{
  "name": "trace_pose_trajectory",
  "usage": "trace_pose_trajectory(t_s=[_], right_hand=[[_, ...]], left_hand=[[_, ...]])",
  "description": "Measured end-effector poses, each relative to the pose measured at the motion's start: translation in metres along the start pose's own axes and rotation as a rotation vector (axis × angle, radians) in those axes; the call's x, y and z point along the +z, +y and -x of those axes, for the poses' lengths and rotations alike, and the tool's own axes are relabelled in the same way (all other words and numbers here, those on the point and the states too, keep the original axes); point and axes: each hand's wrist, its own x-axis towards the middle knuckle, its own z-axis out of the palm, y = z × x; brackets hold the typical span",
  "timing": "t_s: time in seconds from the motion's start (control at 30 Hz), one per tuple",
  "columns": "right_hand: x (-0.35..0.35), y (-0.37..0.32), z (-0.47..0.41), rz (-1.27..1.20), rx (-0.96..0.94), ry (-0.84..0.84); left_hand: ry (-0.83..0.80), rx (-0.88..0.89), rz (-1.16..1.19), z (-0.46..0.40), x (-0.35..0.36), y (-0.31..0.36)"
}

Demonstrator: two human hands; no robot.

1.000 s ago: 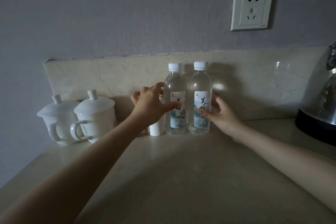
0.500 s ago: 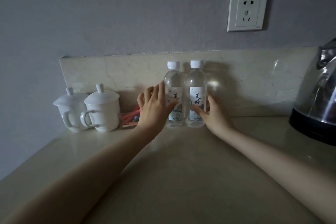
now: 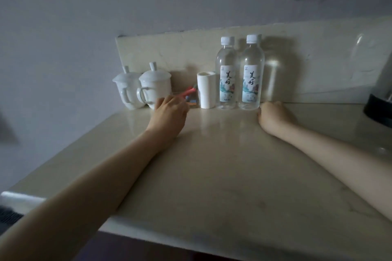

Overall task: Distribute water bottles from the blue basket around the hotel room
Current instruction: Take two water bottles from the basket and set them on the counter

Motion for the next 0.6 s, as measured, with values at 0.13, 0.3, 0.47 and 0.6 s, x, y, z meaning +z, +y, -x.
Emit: trace_pose_trajectory(t_s=[0.13, 0.3, 0.47, 0.6], right_hand=[[-0.007, -0.008, 0.026, -0.028, -0.026, -0.042], [-0.018, -0.04, 0.074, -0.119, -0.127, -0.068], [-0.029, -0.109, 0.14, -0.23, -0.228, -0.09], [-0.035, -0.169, 0.202, -0.273, -0.366, -0.112]], left_hand=[[-0.158, -0.07, -0.055, 0.032, -0.022, -0.031], [-0.117, -0.249, -0.01, 0.091, -0.064, -0.076], [-0.117, -0.338, -0.007, 0.161, -0.111, -0.112], [-0.134, -0.359, 0.008, 0.228, -0.143, -0.137]])
